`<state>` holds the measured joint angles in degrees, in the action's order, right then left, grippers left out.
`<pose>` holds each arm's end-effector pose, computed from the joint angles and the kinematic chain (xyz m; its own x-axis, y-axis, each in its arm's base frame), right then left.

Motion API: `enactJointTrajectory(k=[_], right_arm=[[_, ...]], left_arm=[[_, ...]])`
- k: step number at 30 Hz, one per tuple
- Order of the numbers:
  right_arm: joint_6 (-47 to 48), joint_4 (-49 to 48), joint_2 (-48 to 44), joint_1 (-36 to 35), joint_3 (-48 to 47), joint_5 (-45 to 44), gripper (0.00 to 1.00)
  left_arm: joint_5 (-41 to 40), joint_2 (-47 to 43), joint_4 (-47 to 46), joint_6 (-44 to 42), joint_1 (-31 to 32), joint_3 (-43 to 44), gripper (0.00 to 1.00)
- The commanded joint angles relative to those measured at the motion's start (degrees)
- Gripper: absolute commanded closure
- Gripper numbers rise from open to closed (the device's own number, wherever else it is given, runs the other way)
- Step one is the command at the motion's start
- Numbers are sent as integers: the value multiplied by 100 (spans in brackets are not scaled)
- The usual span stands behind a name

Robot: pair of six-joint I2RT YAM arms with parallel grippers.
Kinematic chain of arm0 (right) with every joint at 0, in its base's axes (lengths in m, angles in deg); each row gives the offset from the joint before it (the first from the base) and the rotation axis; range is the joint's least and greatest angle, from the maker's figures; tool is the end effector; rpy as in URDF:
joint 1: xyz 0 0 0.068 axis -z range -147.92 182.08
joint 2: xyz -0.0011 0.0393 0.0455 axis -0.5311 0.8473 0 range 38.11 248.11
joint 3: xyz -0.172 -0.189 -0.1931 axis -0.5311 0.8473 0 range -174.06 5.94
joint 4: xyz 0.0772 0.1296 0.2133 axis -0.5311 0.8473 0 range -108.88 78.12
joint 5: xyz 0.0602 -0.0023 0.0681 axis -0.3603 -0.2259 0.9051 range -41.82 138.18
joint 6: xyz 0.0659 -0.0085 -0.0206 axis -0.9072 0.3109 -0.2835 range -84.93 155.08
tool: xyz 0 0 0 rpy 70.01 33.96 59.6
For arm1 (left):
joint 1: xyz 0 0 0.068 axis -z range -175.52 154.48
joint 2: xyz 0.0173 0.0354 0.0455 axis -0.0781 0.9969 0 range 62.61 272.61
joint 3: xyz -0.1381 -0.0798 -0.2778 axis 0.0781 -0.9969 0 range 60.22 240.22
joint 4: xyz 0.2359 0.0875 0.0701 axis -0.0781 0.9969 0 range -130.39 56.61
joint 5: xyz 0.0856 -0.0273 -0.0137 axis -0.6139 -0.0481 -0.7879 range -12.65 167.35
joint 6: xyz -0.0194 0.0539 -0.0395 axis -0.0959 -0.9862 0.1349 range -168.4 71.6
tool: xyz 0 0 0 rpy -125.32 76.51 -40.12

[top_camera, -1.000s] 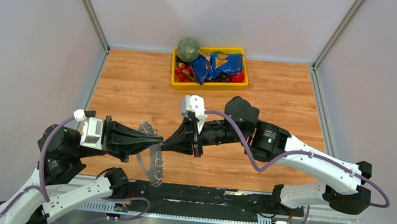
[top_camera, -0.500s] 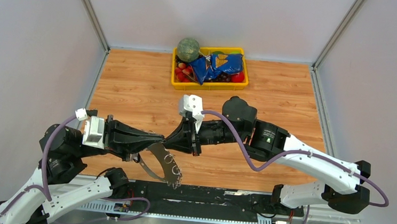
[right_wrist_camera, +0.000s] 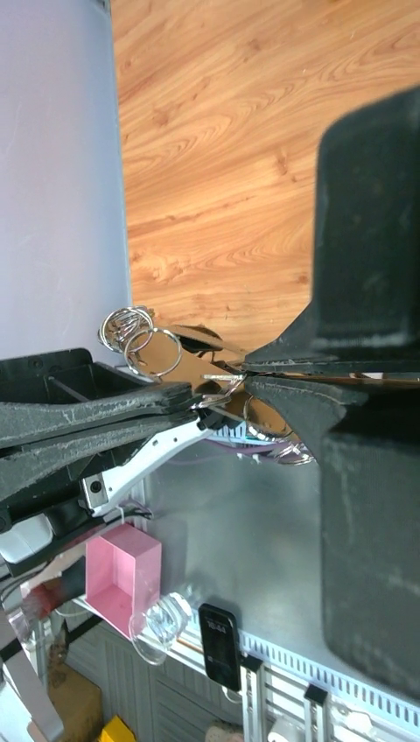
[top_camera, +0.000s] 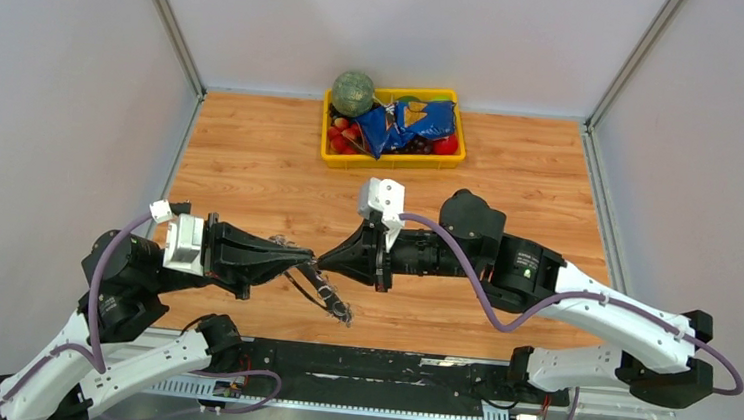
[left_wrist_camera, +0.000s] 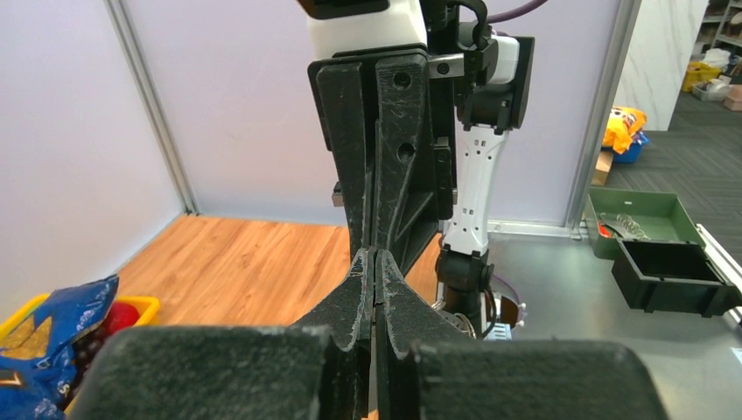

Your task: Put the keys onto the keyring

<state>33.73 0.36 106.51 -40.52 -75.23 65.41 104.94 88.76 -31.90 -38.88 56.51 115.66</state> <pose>0.0611 0.2507 0.5025 -0.0572 -0.1075 -0.9926 -0.9984 0.0072 0.0567 0.0036 -0.0471 0.4675 0.0557 -0.3098 -0.9492 0.9879 0.1548 0.0075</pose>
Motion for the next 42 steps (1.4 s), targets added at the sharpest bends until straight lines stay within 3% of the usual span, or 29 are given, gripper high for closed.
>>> enactJointTrajectory(k=[1,25,28,31,38,42], right_arm=[[106,-91,-336,0,77,-510,100],[233,-72,-582,-35,205,-666,100],[234,-7,-643,-35,183,-743,76],[301,83,-780,-35,205,-965,61],[776,486,-967,-35,194,-1196,30],[1171,666,-941,-35,170,-1110,24]], left_arm=[[-114,-40,-300,-38,8,52,100],[-148,60,-370,41,9,67,100],[-147,76,-373,22,2,64,100],[-156,88,-344,3,5,68,100],[-79,88,-267,-22,1,98,100],[85,152,-144,-46,7,179,100]])
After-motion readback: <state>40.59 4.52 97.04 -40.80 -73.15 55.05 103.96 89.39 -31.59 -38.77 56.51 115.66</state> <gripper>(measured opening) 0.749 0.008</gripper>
